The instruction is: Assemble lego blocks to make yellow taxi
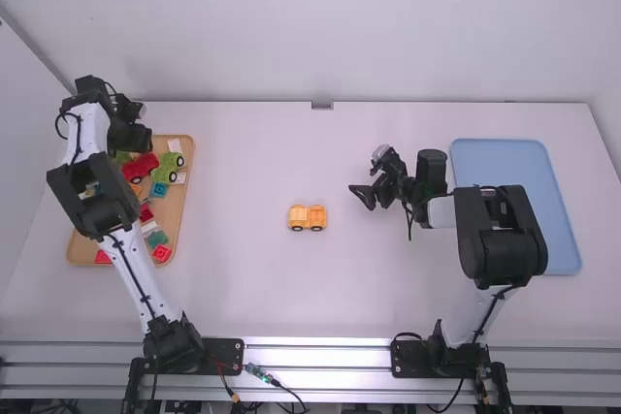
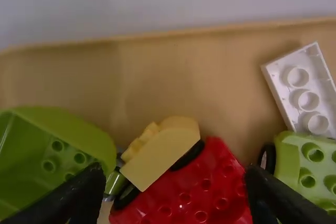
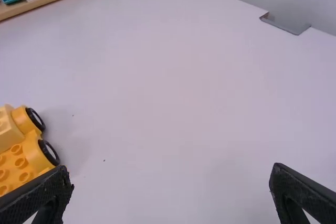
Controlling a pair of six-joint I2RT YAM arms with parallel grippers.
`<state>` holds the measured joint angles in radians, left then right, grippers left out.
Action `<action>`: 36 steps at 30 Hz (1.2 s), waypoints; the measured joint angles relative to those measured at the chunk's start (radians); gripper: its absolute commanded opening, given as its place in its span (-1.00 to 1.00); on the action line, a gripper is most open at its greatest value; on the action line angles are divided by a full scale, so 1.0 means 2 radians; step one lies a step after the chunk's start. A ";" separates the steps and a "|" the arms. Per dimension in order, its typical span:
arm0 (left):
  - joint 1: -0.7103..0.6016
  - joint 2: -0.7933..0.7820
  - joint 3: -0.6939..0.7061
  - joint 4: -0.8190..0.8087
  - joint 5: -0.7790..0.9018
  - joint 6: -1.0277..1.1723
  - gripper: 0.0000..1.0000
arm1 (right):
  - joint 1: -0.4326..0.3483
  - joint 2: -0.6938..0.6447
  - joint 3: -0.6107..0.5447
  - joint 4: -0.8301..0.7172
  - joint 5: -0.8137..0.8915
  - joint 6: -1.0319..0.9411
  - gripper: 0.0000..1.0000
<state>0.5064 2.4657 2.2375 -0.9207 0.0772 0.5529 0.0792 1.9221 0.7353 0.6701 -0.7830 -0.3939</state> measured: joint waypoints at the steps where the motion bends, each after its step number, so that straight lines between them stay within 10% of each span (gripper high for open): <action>1: 0.000 0.000 0.000 0.001 0.000 0.005 0.44 | 0.000 0.000 0.000 0.000 0.001 -0.001 0.98; 36: 0.019 0.000 0.000 0.022 0.012 0.061 0.29 | 0.016 0.000 0.000 -0.024 0.004 0.012 0.98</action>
<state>0.5442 2.4657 2.2372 -0.8772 0.1009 0.6754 0.1104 1.9221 0.7353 0.6212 -0.7746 -0.3691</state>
